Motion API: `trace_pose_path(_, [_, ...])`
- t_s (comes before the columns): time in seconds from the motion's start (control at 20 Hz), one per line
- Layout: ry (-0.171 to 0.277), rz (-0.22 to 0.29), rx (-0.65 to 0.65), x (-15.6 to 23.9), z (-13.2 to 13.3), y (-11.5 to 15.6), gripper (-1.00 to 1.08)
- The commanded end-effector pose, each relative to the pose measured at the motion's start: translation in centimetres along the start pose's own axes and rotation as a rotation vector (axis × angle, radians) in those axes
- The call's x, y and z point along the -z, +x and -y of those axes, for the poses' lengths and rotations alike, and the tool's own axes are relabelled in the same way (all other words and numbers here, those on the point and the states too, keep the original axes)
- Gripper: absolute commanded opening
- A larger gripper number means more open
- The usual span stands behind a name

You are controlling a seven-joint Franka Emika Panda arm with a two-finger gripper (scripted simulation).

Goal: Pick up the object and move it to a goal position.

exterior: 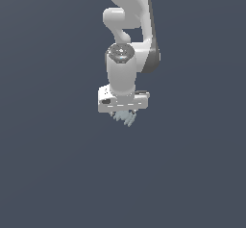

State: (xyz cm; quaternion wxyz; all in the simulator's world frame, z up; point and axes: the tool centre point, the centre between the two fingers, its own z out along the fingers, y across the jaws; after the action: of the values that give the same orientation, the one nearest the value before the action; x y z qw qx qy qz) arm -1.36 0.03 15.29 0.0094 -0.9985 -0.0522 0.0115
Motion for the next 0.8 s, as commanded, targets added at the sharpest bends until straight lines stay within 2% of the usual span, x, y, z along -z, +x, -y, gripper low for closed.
trace_pose_path(0.0, [-0.003, 0.000, 0.044, -0.5, 0.0, -0.3, 1.00])
trace_pose_path(0.75, [-0.024, -0.001, 0.462, -4.8, 0.3, -3.2, 1.00])
